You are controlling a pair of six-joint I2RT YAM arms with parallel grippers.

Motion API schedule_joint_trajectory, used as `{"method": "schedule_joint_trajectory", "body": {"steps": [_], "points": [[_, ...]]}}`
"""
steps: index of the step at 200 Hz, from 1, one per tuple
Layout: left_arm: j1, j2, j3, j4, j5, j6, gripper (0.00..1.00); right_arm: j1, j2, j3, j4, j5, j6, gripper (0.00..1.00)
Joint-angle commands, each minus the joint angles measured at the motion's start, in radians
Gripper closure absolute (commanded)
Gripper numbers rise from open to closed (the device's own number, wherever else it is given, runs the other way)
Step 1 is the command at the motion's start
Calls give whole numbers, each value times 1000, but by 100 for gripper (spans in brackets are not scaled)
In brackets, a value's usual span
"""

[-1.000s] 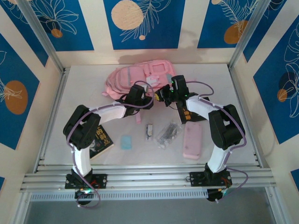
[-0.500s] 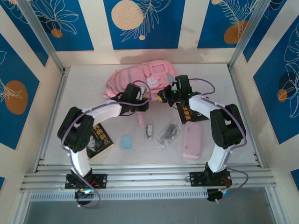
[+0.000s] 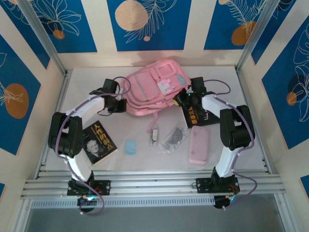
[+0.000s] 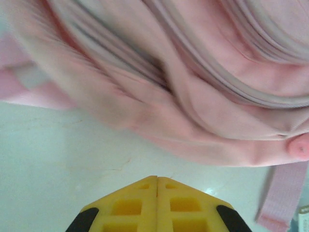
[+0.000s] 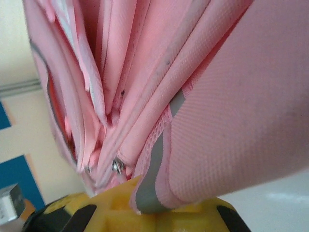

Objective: Pack the student bag
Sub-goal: Unzip the student bag at the top-center of the table.

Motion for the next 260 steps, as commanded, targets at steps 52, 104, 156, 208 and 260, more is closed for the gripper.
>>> {"method": "schedule_joint_trajectory", "body": {"steps": [52, 104, 156, 208, 260], "points": [[-152, 7, 114, -83, 139, -74, 100, -7, 26, 66, 38, -54, -41, 100], [-166, 15, 79, 16, 71, -192, 50, -6, -33, 22, -102, -65, -60, 45], [-157, 2, 52, 86, 5, -301, 41, 96, -145, -18, -162, -46, 44, 45], [-150, -110, -58, 182, -69, -320, 40, 227, -48, -11, -22, 4, 285, 50], [-140, -177, -158, 212, -97, -335, 38, 243, 66, 42, -8, 122, 444, 49]]}}
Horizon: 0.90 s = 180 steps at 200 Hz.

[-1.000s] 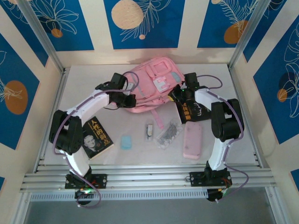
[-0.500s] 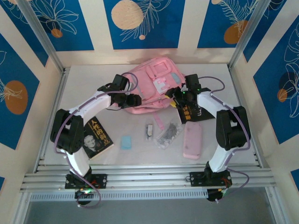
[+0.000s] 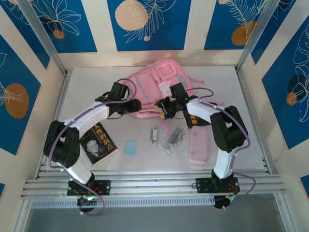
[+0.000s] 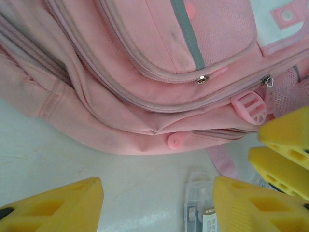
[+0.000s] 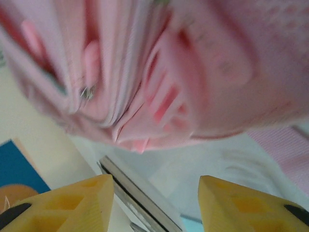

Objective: Pack the student bag
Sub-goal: Unzip the student bag at the top-center of the table.

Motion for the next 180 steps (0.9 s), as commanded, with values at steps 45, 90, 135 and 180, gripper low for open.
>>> {"method": "schedule_joint_trajectory", "body": {"steps": [45, 90, 135, 180], "points": [[14, -54, -103, 82, -12, -50, 38, -18, 170, 153, -108, 200, 171, 50], [11, -65, -133, 179, 116, -28, 41, -38, 270, 280, -184, 169, 97, 89], [9, -50, -68, 134, 143, 65, 39, -62, 147, 238, -33, 51, 53, 100], [-9, 12, 33, 86, 140, 181, 41, -70, 100, 298, 11, -81, 76, 100]]}}
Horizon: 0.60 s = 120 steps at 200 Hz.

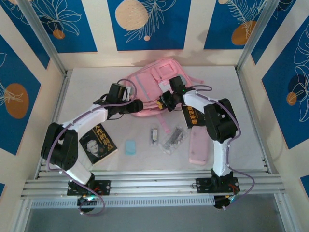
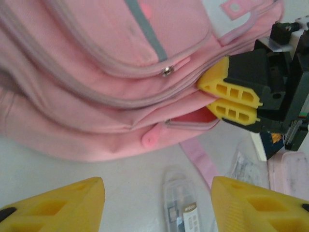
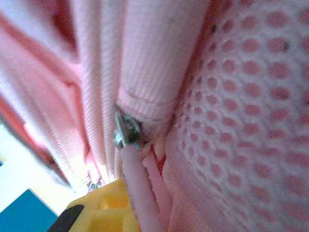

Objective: Pack the student bag
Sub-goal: Unzip the student bag at the top-center of the table.

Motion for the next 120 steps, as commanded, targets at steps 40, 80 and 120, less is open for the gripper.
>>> {"method": "schedule_joint_trajectory", "body": {"steps": [40, 80, 120], "points": [[-30, 96, 148, -100, 1, 140, 42, -18, -70, 95, 123, -103, -10, 100], [-45, 152, 179, -142, -16, 134, 44, -19, -87, 89, 157, -101, 3, 100], [-52, 216, 216, -166, -25, 146, 45, -18, -88, 88, 172, -111, 9, 100]]}}
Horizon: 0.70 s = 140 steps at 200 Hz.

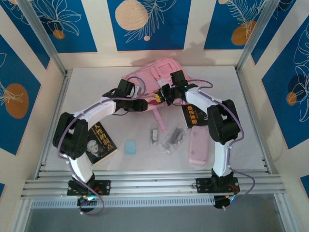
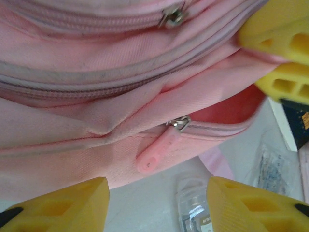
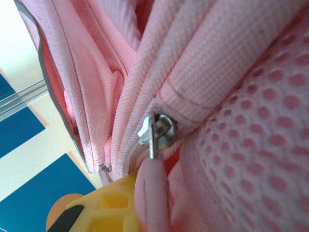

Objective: Pack the student bag
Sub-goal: Unzip the student bag at the top-center of the table.

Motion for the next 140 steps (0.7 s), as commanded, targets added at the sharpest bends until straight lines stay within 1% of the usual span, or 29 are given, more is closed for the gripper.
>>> {"method": "schedule_joint_trajectory", "body": {"steps": [1, 32, 64, 83, 114, 140], "points": [[-11, 36, 46, -38, -11, 25, 45, -10, -56, 38, 123, -26, -7, 100], [-28, 88, 102, -44, 4, 25, 45, -5, -56, 28, 132, -25, -3, 100], [-48, 146, 169, -57, -38, 32, 46, -1, -54, 15, 153, -31, 9, 100], [-49, 180, 197, -53, -67, 35, 49, 2, -54, 4, 164, -40, 15, 100], [-49, 226, 226, -71, -80, 47, 59, -3, -63, -18, 185, -47, 28, 100], [-49, 228, 215, -71, -101, 72, 63, -8, -64, -25, 200, -54, 34, 100]]}}
